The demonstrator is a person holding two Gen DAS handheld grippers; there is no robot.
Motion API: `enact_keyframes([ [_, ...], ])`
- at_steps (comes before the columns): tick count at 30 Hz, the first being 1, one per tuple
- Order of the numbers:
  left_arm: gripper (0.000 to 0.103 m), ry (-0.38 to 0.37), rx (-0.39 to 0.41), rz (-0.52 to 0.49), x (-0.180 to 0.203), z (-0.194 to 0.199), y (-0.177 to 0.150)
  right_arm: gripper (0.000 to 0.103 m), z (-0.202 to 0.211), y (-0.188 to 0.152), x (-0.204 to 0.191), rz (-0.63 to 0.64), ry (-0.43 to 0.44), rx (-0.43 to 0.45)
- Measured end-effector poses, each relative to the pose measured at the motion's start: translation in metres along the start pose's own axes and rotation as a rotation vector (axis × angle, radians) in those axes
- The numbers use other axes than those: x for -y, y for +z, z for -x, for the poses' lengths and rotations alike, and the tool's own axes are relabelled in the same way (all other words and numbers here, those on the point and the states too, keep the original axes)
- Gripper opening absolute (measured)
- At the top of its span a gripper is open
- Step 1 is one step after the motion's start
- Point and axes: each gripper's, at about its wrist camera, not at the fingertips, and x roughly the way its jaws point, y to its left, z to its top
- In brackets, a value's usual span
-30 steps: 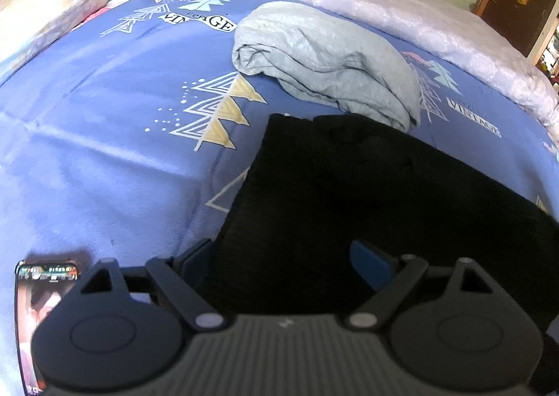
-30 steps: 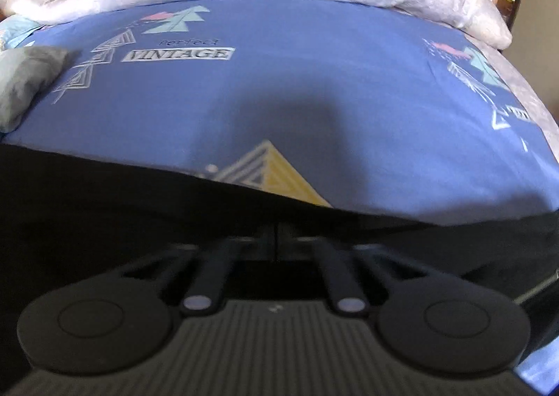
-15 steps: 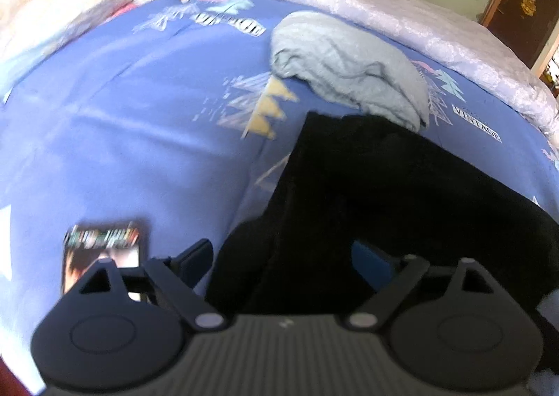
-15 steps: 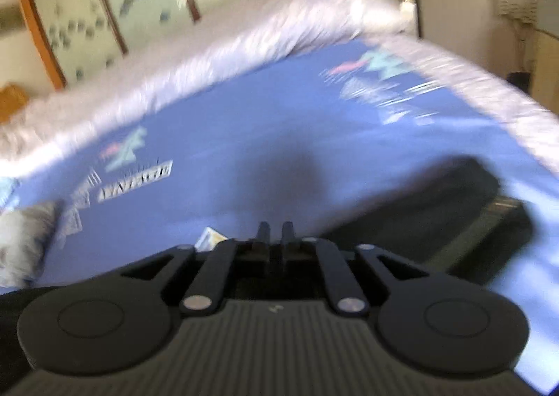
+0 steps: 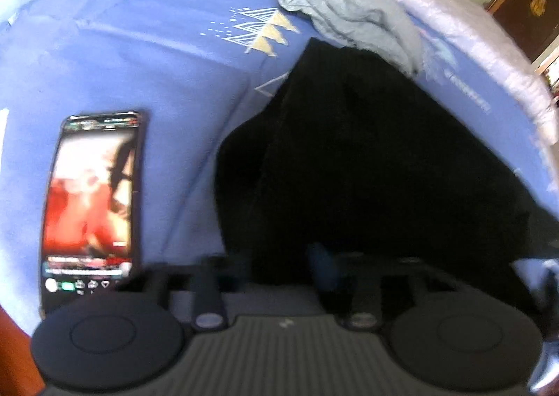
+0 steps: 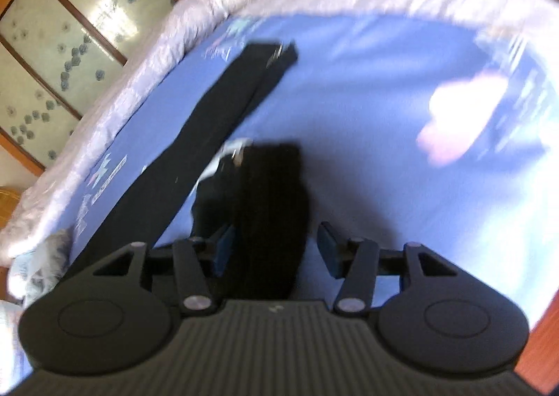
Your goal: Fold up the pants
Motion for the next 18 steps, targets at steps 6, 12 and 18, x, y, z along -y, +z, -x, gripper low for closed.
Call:
enact_keyframes([
  [6,0.007,-0.111,0.096,0.058,0.020,0.025,0.041,0.008,0.045,0.013,-0.038,0.004,0.179,0.195],
  [12,0.055,-0.052,0.150,0.182,0.036,0.004,0.045,0.021,0.076,0.027,-0.021,-0.078,-0.072,0.338],
  [18,0.059,-0.055,0.113,0.044,0.048,-0.002,-0.009,0.041,0.081,-0.019,-0.047,0.150,-0.261,0.304],
])
